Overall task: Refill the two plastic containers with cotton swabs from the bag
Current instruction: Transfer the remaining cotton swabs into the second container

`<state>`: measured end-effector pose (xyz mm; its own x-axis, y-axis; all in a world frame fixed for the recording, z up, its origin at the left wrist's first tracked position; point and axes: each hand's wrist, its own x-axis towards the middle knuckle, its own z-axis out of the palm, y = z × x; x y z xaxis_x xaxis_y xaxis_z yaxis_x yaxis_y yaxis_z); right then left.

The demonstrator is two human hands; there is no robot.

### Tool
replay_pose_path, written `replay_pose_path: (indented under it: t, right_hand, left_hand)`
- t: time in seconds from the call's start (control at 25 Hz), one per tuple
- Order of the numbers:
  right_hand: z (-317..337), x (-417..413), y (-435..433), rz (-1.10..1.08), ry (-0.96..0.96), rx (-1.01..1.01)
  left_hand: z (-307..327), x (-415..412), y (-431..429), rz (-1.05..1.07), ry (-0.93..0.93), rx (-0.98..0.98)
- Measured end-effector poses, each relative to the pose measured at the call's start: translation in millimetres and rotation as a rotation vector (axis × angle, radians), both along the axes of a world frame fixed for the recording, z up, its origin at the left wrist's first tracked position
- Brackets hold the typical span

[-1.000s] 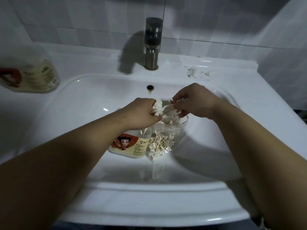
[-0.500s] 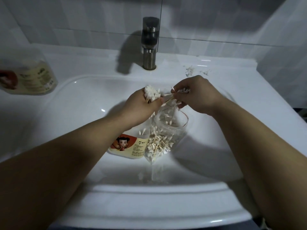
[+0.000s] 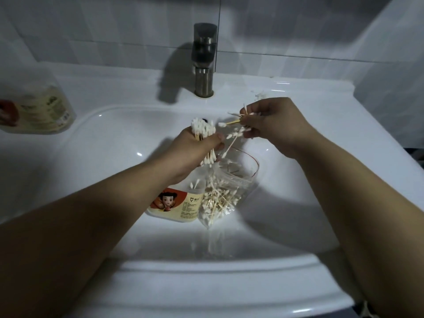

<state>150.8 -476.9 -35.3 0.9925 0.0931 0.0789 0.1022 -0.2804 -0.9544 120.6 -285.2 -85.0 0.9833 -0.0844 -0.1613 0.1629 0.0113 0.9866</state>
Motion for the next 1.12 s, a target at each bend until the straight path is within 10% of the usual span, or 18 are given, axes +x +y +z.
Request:
replay_pose_path:
  t: [1.12]
  right_hand:
    - [-7,4,-2,0.012,0.037,-0.197]
  left_hand:
    - [1,2,9,0.048,-0.031,0.271]
